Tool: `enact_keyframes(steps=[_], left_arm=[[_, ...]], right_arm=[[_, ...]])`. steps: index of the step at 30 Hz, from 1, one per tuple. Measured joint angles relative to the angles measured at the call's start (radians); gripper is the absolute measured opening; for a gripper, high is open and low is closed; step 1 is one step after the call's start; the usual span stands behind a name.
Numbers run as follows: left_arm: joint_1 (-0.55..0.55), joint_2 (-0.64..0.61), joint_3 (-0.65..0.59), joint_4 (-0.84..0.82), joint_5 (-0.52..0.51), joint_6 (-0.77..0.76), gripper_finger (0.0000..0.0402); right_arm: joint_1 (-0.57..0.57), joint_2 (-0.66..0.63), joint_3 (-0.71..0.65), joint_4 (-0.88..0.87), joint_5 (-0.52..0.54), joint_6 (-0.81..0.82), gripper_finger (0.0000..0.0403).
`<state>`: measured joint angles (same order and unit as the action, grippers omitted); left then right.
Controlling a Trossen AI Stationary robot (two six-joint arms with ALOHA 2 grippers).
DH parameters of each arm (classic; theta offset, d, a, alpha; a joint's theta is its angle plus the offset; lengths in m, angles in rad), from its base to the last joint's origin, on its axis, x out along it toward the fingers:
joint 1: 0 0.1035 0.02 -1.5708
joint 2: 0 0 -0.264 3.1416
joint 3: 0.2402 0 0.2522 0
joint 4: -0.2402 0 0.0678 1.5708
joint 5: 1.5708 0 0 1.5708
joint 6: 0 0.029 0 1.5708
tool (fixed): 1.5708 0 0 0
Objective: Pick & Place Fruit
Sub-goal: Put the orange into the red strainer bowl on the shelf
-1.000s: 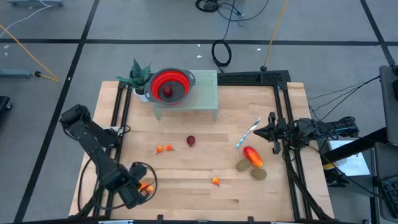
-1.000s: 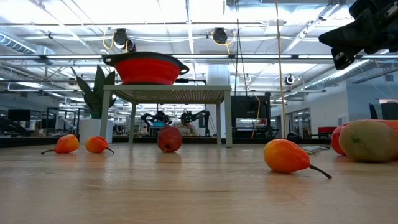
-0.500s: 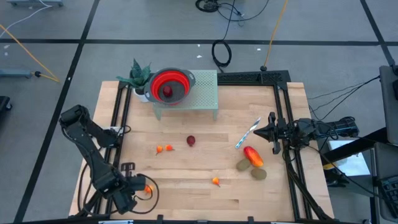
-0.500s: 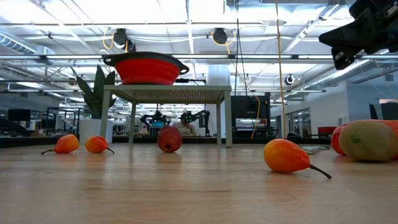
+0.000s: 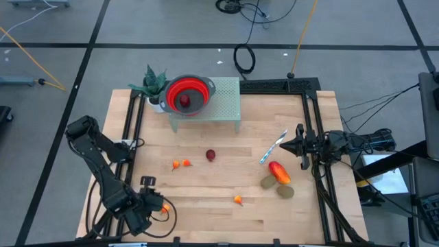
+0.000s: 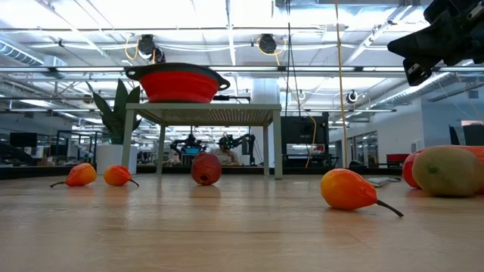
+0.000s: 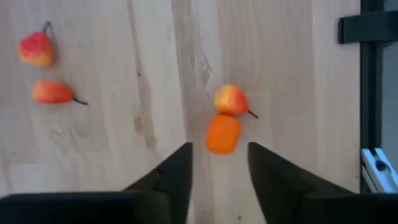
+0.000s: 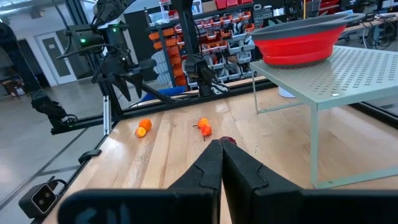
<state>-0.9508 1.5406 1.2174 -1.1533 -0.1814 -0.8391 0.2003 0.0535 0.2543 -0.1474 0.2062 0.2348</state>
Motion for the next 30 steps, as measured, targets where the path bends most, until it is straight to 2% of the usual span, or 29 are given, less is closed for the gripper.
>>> enact_keyframes(steps=[7,13,20,26,30], left_arm=[[0.0,0.0,-0.098,0.095,0.002,-0.033,0.0278],[0.009,0.0,-0.16,0.164,-0.002,-0.023,0.0337],[0.009,0.0,-0.257,0.348,0.006,-0.015,0.0353],[0.009,0.0,-0.315,0.384,0.033,-0.019,0.0354],[0.009,0.0,-0.359,0.465,0.077,-0.019,0.0353]], right_arm=[[0.0,0.0,0.0,0.0,0.001,0.0,0.0],[0.0,0.0,0.0,0.0,0.001,0.0,0.0],[0.0,0.0,0.0,0.0,0.002,0.0,0.0],[0.0,0.0,0.0,0.0,0.002,0.0,0.0],[0.0,0.0,0.0,0.0,0.002,0.0,0.0]])
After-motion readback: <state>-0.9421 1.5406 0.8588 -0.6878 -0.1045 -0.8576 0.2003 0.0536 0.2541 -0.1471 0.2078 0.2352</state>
